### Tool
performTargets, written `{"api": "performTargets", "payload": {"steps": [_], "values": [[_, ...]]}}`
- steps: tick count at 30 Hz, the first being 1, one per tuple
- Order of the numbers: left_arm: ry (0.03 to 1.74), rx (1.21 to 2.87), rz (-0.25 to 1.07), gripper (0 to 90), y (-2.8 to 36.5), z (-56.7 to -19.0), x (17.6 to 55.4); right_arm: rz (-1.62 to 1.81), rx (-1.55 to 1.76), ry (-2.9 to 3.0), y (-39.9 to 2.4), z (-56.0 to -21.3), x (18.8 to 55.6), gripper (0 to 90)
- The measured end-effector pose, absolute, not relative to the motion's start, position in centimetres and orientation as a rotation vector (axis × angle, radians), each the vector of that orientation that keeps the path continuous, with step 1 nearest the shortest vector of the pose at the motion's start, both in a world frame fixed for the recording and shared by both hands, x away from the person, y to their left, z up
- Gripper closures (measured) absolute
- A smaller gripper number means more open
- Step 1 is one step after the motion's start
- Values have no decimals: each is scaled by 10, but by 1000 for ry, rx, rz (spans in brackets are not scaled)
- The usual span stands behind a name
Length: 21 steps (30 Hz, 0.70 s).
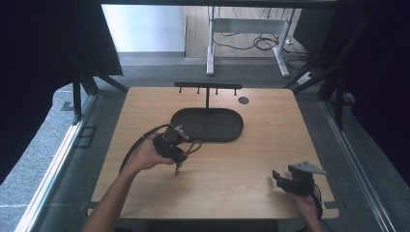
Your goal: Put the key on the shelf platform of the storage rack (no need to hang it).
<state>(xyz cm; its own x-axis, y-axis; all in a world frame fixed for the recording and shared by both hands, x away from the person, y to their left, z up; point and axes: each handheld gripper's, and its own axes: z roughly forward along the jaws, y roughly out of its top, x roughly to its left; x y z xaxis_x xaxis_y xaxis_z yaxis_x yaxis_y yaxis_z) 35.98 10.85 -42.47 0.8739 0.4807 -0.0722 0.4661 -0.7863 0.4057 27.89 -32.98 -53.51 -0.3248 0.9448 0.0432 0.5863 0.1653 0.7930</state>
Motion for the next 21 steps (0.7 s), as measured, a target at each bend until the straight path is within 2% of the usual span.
{"api": "performTargets", "payload": {"steps": [21], "values": [[593, 2630, 112, 668, 70, -383, 384, 1011, 1452, 1981, -331, -536, 278, 282]]}}
